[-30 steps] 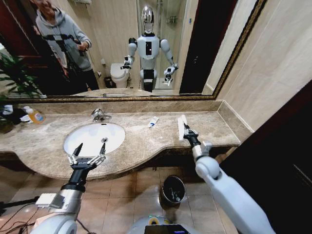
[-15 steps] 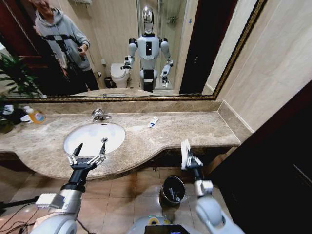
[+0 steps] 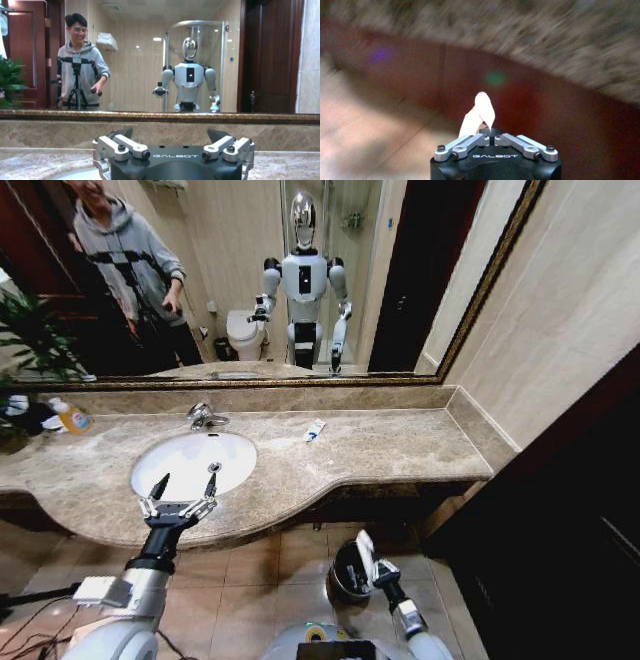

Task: Pick up the trash from the sink and place it in the trash bin.

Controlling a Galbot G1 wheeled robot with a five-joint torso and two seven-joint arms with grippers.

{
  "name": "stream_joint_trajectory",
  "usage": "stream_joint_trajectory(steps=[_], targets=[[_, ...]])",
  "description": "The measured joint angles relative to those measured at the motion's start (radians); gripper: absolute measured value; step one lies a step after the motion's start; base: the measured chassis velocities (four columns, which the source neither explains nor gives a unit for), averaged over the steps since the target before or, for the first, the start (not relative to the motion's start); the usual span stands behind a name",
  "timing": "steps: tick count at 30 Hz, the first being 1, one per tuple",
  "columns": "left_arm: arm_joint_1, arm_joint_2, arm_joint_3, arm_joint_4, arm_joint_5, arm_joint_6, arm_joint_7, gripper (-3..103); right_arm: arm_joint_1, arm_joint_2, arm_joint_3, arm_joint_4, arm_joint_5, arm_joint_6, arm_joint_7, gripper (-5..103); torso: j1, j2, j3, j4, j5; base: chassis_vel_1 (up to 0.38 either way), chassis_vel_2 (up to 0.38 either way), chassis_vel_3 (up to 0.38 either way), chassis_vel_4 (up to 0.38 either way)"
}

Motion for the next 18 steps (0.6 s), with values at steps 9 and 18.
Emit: stream_joint_trajectory(steps=[9,18], targets=[[0.0,0.0,0.0,0.0,0.0,0.0,0.0,100,0.224,0.055,-0.039,-0.302,-0.115,-0.095,-0.131,0,0.0,0.0,0.0,0.0001,0.0003,0.0,0.0,0.0,0.0],[0.0,0.0,0.0,0.0,0.0,0.0,0.0,100,0.332,0.072,-0.043,-0.467,-0.153,-0.076,-0.159,0,0.0,0.0,0.0,0.0,0.0001,0.0,0.0,0.0,0.0]])
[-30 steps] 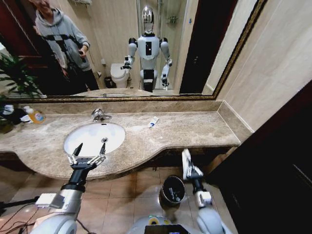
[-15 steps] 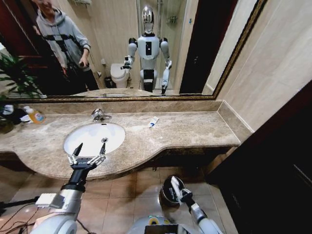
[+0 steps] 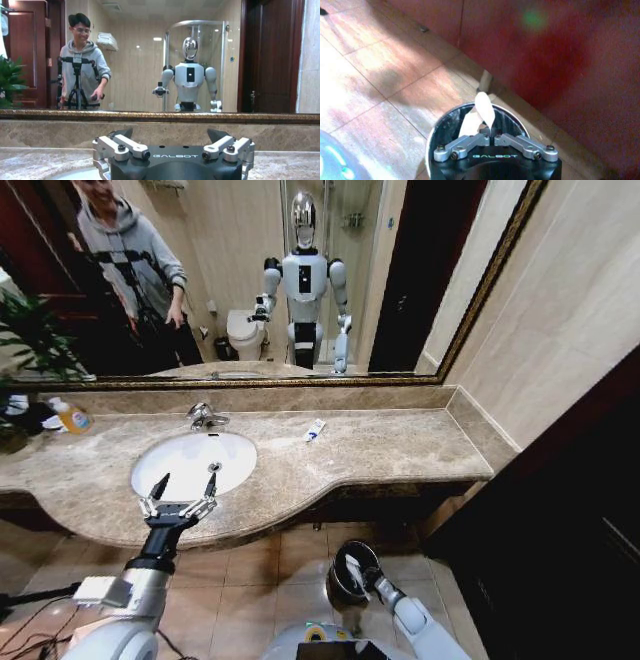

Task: Pick up the trash from the sink and place it in the trash bin.

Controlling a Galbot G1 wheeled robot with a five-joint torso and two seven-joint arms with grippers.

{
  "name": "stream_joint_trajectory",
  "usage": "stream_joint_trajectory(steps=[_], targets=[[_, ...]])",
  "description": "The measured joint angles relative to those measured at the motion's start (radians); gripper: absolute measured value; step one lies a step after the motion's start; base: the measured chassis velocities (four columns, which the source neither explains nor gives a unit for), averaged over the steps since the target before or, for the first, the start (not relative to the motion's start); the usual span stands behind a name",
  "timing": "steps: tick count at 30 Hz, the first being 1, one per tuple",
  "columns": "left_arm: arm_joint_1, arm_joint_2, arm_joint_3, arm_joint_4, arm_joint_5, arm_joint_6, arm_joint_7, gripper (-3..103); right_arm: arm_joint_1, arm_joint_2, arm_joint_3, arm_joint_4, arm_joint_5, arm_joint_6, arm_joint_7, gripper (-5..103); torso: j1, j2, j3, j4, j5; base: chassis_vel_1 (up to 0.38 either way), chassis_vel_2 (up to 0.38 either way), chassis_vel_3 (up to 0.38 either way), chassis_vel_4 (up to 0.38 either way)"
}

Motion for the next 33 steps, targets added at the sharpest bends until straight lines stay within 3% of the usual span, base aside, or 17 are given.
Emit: stream_joint_trajectory(steps=[5,7,10,12,13,16,21,25,27,28,30,31,33], targets=[[0.0,0.0,0.0,0.0,0.0,0.0,0.0,100,0.049,-0.001,0.0,-0.06,-0.01,-0.024,-0.029,-3,0.0,0.0,0.0,0.0001,0.0,0.0,0.0,0.0,0.0],[0.0,0.0,0.0,0.0,0.0,0.0,0.0,100,0.057,-0.001,0.0,-0.071,-0.009,-0.026,-0.031,2,0.0,0.0,0.0,0.0,0.0002,0.0,0.0,0.0,0.0],[0.0,0.0,0.0,0.0,0.0,0.0,0.0,100,0.082,0.005,0.006,-0.111,0.005,-0.008,-0.05,18,0.0,0.0,0.0,0.0,0.0002,0.0,0.0,0.0,0.0],[0.0,0.0,0.0,0.0,0.0,0.0,0.0,100,0.083,0.007,0.007,-0.112,0.009,-0.008,-0.05,18,0.0,0.0,0.0,0.0,0.0003,0.0,0.0,0.0,0.0],[0.0,0.0,0.0,0.0,0.0,0.0,0.0,100,0.082,0.009,0.007,-0.111,0.024,-0.009,-0.046,29,0.0,0.0,0.0,0.0001,0.0002,0.0,0.0,0.0,0.0],[0.0,0.0,0.0,0.0,0.0,0.0,0.0,100,0.076,0.009,0.008,-0.103,0.034,-0.015,-0.042,34,0.0,0.0,0.0,0.0,0.0001,0.0,0.0,0.0,0.0],[0.0,0.0,0.0,0.0,0.0,0.0,0.0,100,0.067,0.003,0.007,-0.076,0.065,-0.026,-0.046,57,0.0,0.0,0.0,0.0,0.0002,0.0,0.0,0.0,0.0],[0.0,0.0,0.0,0.0,0.0,0.0,0.0,100,0.053,-0.003,0.013,-0.045,0.086,-0.034,-0.05,68,0.0,0.0,0.0,0.0001,0.0003,0.0,0.0,0.0,0.0],[0.0,0.0,0.0,0.0,0.0,0.0,0.0,100,0.004,-0.022,0.024,0.037,0.171,-0.029,-0.045,79,0.0,0.0,0.0,0.0001,0.0,0.0,0.0,0.0,0.0],[0.0,0.0,0.0,0.0,0.0,0.0,0.0,100,-0.017,-0.028,0.024,0.07,0.214,-0.017,-0.028,79,0.0,0.0,0.0,0.0,-0.0001,0.0,0.0,0.0,0.0],[0.0,0.0,0.0,0.0,0.0,0.0,0.0,100,-0.109,-0.05,0.032,0.222,0.348,0.006,0.034,89,0.0,0.0,0.0,0.0001,0.0008,0.0,0.0,0.0,0.0],[0.0,0.0,0.0,0.0,0.0,0.0,0.0,100,-0.109,-0.05,0.032,0.222,0.348,0.006,0.034,89,0.0,0.0,0.0,0.0001,0.0008,0.0,0.0,0.0,0.0],[0.0,0.0,0.0,0.0,0.0,0.0,0.0,100,-0.226,-0.084,0.059,0.412,0.468,0.003,0.094,98,0.0,0.0,0.0,0.0,-0.0003,0.0,0.0,0.0,0.0]])
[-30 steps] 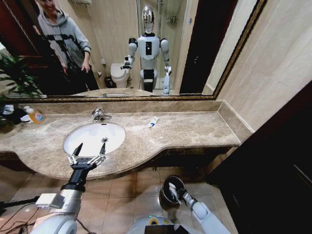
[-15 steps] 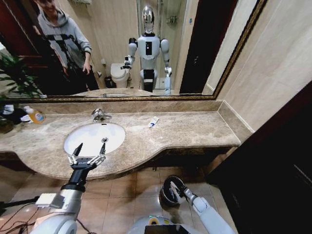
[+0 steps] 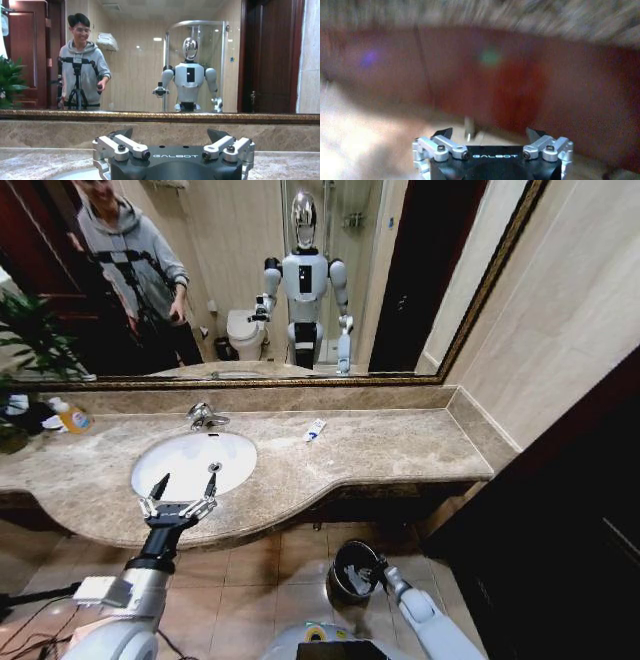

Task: Pick up the trash from the sink and place it in the trash bin.

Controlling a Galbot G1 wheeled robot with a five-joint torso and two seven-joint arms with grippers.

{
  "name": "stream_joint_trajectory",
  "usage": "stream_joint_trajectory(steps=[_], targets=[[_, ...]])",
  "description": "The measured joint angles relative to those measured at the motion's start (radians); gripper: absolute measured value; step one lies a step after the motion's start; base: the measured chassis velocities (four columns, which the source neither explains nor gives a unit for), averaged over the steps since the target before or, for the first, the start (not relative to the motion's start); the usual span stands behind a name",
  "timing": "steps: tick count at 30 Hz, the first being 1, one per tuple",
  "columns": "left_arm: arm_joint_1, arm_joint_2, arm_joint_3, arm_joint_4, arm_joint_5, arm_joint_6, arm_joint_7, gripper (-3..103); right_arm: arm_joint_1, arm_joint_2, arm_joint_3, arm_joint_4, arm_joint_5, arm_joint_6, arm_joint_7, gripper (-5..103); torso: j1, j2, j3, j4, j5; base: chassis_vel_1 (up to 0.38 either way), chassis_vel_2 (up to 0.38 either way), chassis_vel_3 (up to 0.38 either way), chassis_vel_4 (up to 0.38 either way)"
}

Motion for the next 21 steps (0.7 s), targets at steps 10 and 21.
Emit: stream_joint_trajectory(steps=[10,21], targets=[[0.0,0.0,0.0,0.0,0.0,0.0,0.0,100,-0.327,-0.004,0.162,0.535,0.202,-0.012,0.121,100,0.0,0.0,0.0,-0.0004,0.0008,0.0,0.0,0.0,0.0],[0.0,0.0,0.0,0.0,0.0,0.0,0.0,100,-0.161,0.003,0.169,0.813,0.316,-0.123,0.149,100,0.0,0.0,0.0,0.0001,0.0004,0.0,0.0,0.0,0.0]])
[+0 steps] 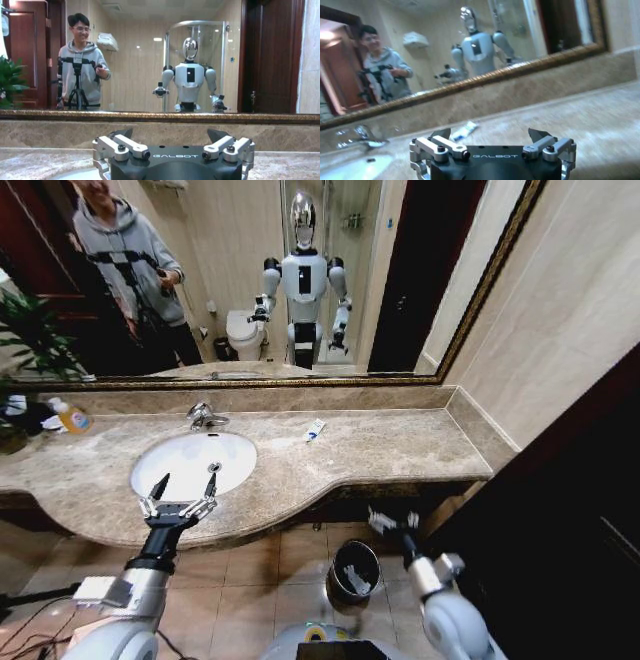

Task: Pick up the trash from the sink and place it in the trash bin.

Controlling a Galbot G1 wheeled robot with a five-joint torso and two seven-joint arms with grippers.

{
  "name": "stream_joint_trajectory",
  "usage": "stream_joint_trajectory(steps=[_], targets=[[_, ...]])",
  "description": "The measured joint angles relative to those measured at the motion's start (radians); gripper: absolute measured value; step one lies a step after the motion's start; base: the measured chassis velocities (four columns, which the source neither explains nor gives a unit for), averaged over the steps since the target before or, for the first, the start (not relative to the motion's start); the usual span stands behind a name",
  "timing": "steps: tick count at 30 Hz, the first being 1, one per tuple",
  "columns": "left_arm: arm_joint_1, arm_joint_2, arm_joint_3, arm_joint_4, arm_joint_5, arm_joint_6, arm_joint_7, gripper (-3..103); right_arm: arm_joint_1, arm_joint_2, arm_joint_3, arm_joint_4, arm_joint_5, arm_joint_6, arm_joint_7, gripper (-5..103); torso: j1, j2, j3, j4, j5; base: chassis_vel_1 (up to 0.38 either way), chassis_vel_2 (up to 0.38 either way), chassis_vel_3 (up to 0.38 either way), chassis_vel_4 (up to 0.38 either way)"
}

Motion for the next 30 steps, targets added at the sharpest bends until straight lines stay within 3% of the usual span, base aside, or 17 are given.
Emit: stream_joint_trajectory(steps=[2,11,19,24,28,30], targets=[[0.0,0.0,0.0,0.0,0.0,0.0,0.0,100,0.063,-0.034,-0.019,-0.009,0.019,-0.04,-0.012,100,0.0,0.0,0.0,0.0,-0.0001,0.0,0.0,0.0,0.0],[0.0,0.0,0.0,0.0,0.0,0.0,0.0,100,0.238,-0.084,-0.072,-0.101,0.026,-0.041,-0.038,100,0.0,0.0,0.0,0.0,0.0001,0.0,0.0,0.0,0.0],[0.0,0.0,0.0,0.0,0.0,0.0,0.0,100,0.438,-0.103,-0.171,-0.228,-0.085,-0.025,-0.037,100,0.0,0.0,0.0,-0.0002,0.0001,0.0,0.0,0.0,0.0],[0.0,0.0,0.0,0.0,0.0,0.0,0.0,100,0.577,-0.104,-0.302,-0.333,-0.142,-0.029,-0.041,100,0.0,0.0,0.0,-0.0001,-0.0001,0.0,0.0,0.0,0.0],[0.0,0.0,0.0,0.0,0.0,0.0,0.0,100,0.781,-0.075,-0.488,-0.499,-0.154,-0.025,-0.06,100,0.0,0.0,0.0,0.0002,0.0,0.0,0.0,0.0,0.0],[0.0,0.0,0.0,0.0,0.0,0.0,0.0,100,0.806,-0.068,-0.505,-0.519,-0.167,-0.019,-0.071,100,0.0,0.0,0.0,0.0004,-0.0002,0.0,0.0,0.0,0.0]])
